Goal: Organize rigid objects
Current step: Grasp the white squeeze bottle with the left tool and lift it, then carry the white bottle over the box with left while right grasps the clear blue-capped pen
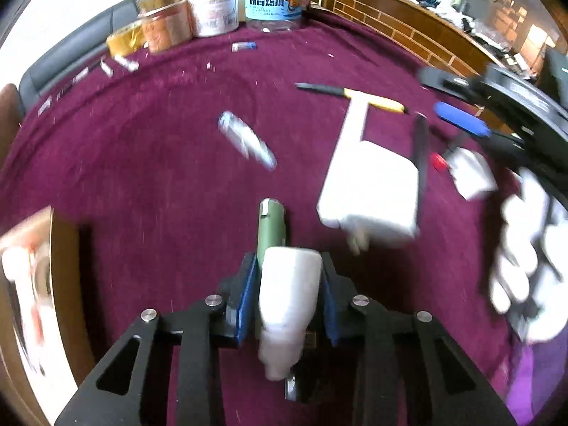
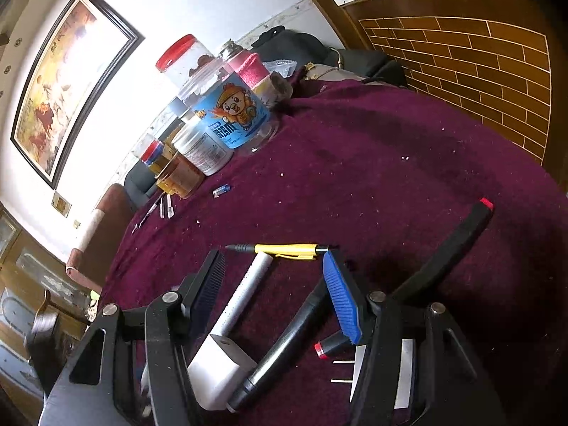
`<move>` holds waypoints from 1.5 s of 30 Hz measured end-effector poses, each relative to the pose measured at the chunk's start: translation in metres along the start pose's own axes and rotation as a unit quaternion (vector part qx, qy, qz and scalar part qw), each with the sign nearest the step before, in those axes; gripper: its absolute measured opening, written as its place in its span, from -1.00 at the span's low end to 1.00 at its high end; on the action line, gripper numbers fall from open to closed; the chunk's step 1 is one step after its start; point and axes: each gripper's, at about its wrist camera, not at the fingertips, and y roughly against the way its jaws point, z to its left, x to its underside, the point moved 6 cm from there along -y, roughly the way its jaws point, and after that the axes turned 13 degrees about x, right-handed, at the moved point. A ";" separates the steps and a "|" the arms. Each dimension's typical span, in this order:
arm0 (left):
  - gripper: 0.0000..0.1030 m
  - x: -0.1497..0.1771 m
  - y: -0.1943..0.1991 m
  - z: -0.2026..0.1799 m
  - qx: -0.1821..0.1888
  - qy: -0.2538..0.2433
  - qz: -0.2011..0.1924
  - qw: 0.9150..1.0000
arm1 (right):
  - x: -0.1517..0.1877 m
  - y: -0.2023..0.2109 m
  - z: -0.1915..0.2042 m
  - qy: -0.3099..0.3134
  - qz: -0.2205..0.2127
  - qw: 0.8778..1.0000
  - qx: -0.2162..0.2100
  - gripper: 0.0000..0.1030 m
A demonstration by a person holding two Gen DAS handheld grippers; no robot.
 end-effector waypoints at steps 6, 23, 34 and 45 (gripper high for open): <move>-0.01 0.008 0.026 -0.009 0.019 0.014 -0.045 0.999 | 0.004 -0.004 0.002 0.012 0.007 1.000 0.009 0.10; -0.06 0.022 0.018 0.036 0.003 0.093 -0.064 0.994 | 0.007 -0.007 0.002 0.016 0.016 1.000 0.009 0.10; -0.26 0.021 0.005 0.013 -0.074 0.033 -0.084 0.993 | 0.008 -0.005 0.007 0.031 0.008 0.999 0.015 0.10; -0.58 0.060 0.109 0.025 0.041 0.103 -0.200 0.973 | 0.015 -0.006 0.016 0.083 -0.011 0.995 0.047 0.10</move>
